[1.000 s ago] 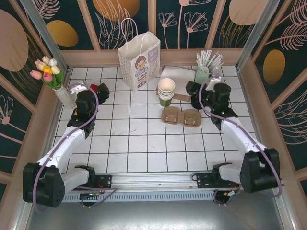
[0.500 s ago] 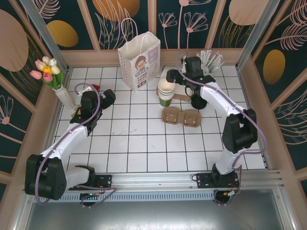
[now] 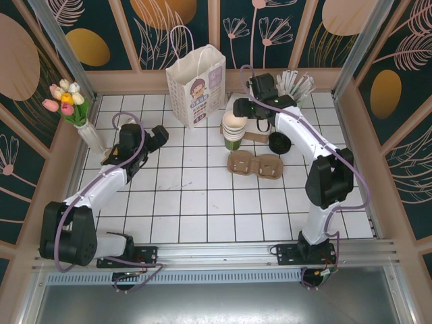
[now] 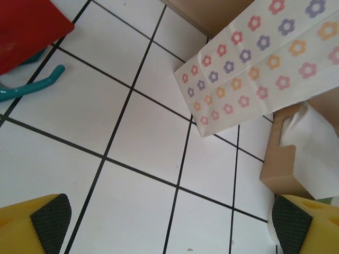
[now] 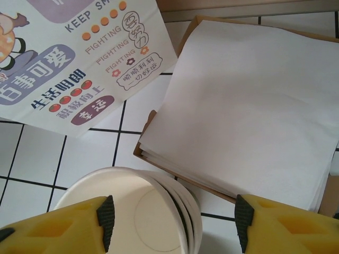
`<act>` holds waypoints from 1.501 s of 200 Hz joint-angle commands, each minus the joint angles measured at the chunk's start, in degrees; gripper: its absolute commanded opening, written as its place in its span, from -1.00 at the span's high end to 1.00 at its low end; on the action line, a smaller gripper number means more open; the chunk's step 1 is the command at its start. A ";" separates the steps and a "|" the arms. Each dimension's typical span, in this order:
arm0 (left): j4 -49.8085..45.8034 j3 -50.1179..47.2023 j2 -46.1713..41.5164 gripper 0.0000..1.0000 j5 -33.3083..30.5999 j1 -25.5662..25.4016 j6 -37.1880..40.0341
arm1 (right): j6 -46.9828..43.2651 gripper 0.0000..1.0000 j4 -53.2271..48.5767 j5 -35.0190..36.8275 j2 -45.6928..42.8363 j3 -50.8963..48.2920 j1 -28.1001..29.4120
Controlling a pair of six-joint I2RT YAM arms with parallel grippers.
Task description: Pack the takeout coffee
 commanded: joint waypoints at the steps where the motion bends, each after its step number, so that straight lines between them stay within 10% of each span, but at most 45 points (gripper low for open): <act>1: -0.03 2.46 0.66 -0.98 1.81 -0.03 -1.24 | -0.94 -0.21 -5.15 3.73 2.38 3.97 1.29; 208: -3.41 3.48 2.64 -0.97 1.02 -0.05 -1.53 | -3.52 0.56 -11.02 5.48 6.41 9.15 2.61; 300: -4.18 3.79 3.09 -0.98 1.16 -0.04 -1.31 | -3.60 0.46 -11.91 5.65 7.05 9.15 2.72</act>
